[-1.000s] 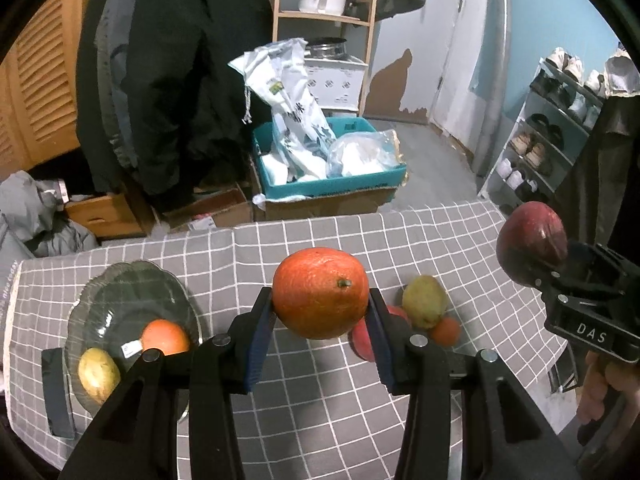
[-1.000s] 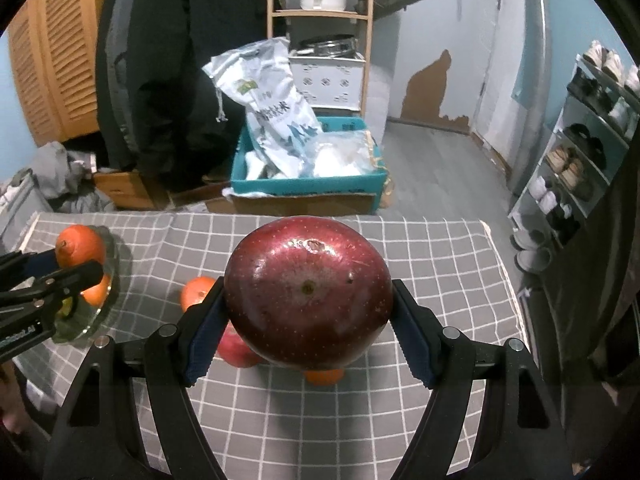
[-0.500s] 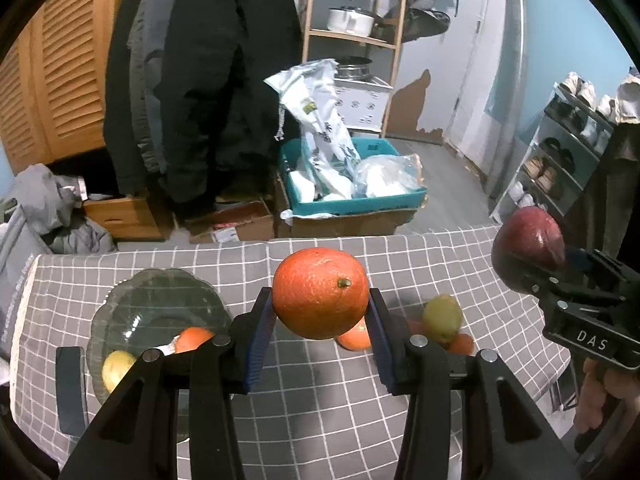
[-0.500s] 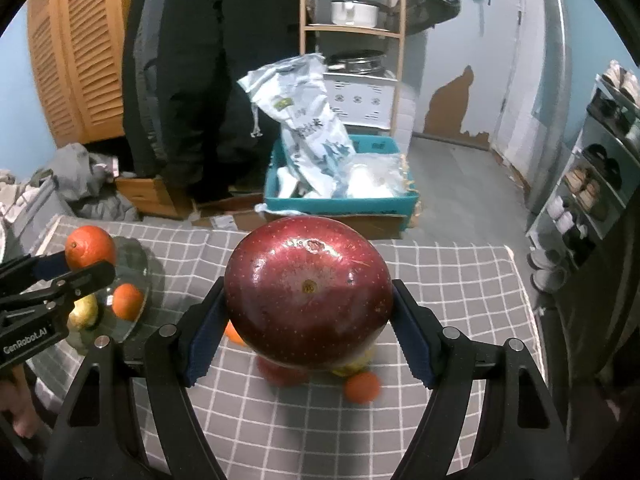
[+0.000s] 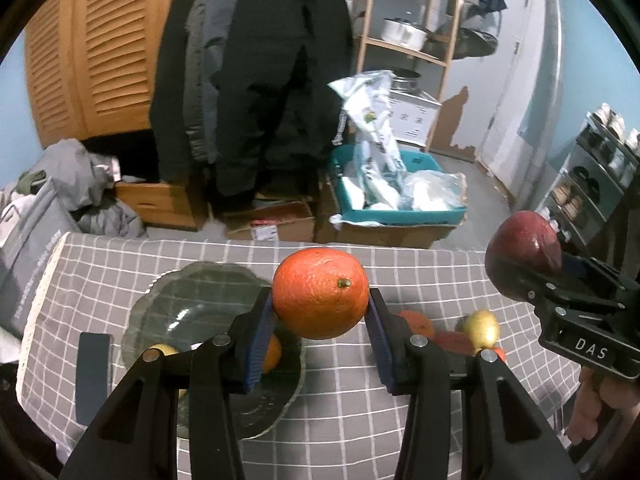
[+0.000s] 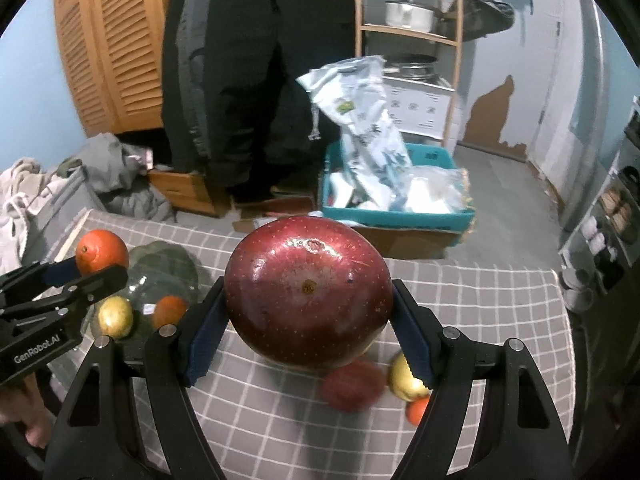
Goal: Organize fruits
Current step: 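Carry the orange and pomegranate in both tools over the green bowl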
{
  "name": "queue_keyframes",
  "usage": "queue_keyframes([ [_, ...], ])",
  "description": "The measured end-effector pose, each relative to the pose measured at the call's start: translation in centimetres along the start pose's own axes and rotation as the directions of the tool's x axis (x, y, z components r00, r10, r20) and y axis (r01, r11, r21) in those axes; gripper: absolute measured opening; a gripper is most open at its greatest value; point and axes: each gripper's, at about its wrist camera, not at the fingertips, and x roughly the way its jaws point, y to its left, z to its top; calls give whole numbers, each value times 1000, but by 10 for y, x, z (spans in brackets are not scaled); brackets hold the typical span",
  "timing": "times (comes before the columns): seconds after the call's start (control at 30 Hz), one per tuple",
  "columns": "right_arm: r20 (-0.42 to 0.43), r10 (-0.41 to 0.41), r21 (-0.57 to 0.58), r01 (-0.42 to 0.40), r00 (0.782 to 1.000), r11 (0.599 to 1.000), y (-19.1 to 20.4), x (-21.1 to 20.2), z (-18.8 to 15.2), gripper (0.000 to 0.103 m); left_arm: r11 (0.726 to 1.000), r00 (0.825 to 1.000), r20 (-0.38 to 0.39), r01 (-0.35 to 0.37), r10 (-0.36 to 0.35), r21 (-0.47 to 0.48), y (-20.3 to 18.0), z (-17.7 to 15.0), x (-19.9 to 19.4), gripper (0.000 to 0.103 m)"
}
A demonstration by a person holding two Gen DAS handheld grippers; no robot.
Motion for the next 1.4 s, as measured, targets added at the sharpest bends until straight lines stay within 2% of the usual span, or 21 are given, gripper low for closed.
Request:
queue_keyframes([
  [0.47,-65,78,-79,-83,995,993,69,51,16,77,992,996,-18,-92,91,-87,71,-5,2,46],
  [1.03,-188,179,-113,-202,966,973,141,117,25,77,968,974,-112,-211,197,-133,147,-14,32,46],
  [1.4,-294,192,-122,-236,936,964,169,162,17,77,959,966,-197,-208,170,-191,179,-28,72,46],
])
